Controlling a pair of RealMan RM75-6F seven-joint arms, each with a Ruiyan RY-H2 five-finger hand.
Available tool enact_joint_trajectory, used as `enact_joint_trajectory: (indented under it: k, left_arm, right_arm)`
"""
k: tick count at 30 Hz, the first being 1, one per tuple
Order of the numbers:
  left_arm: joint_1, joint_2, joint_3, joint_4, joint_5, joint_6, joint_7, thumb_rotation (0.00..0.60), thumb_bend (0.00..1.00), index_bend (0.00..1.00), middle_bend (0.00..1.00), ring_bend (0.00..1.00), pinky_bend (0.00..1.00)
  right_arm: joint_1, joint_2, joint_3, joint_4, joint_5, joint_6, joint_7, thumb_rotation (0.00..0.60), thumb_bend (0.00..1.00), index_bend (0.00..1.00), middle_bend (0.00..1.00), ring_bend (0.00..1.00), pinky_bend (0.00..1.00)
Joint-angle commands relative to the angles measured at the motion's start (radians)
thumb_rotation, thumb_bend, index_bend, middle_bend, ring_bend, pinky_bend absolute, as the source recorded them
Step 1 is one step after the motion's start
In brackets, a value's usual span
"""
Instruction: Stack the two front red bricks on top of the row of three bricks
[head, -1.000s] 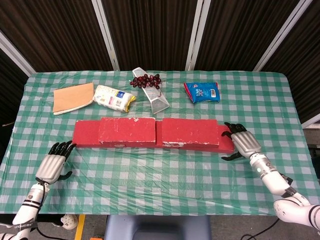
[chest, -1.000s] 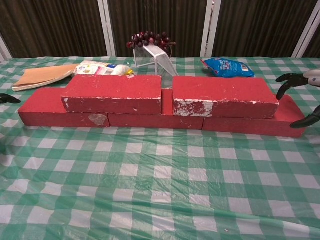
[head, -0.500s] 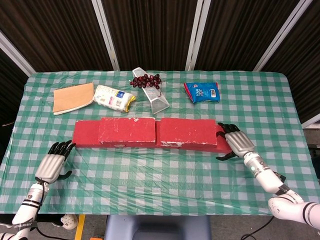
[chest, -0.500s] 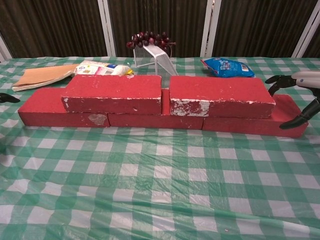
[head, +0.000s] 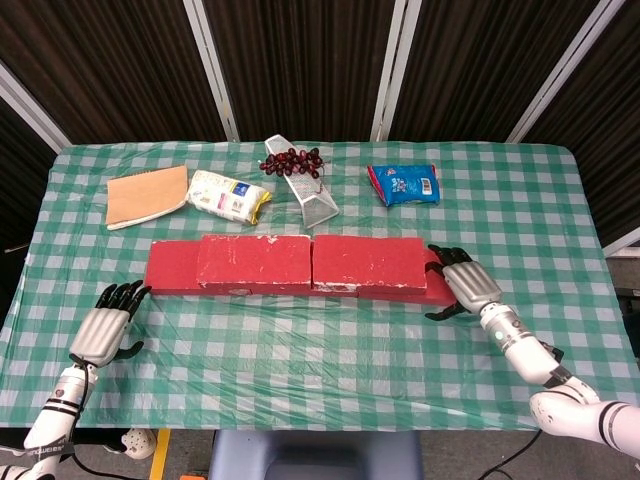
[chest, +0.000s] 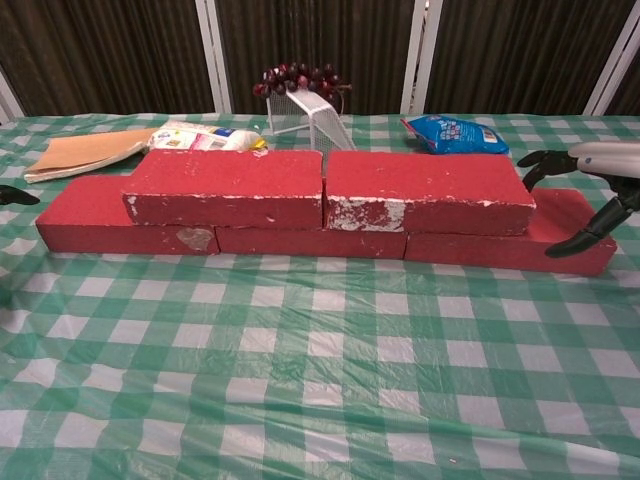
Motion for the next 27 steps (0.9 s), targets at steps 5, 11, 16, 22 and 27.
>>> enact_joint_trajectory:
  k: [5,11,16,22,27]
  left_arm:
    - [0.0,0.001,0.0,0.0,0.001,0.001,-0.003,0.6,0.26,0.0,0.0,0.0,0.03]
    - [0.0,0.002,0.0,-0.001,0.001,0.0,-0.004,0.6,0.26,0.0,0.0,0.0,0.03]
    - [0.0,0.003,0.0,-0.001,0.001,0.002,-0.004,0.6,0.26,0.0,0.0,0.0,0.03]
    - [0.001,0.003,0.0,-0.001,0.003,0.003,-0.004,0.6,0.26,0.0,0.0,0.0,0.03]
    - [0.003,0.005,0.0,-0.006,0.007,0.01,-0.004,0.6,0.26,0.0,0.0,0.0,0.03]
  right_arm:
    - [0.003,-0.006,0.003,0.0,0.005,-0.004,-0.007,0.521,0.21,0.34,0.08,0.0,0.11]
    - [0.007,-0.014,0.006,0.004,0.011,-0.011,-0.013,0.521,0.21,0.34,0.08,0.0,0.11]
    - [0.012,-0.021,0.01,0.008,0.016,-0.016,-0.017,0.521,0.21,0.33,0.08,0.0,0.11]
    - [0.004,-0.011,0.006,-0.006,0.009,-0.003,-0.025,0.52,0.21,0.33,0.08,0.0,0.11]
    - [-0.017,0.015,-0.003,-0.032,0.0,0.024,-0.029,0.521,0.21,0.31,0.08,0.0,0.11]
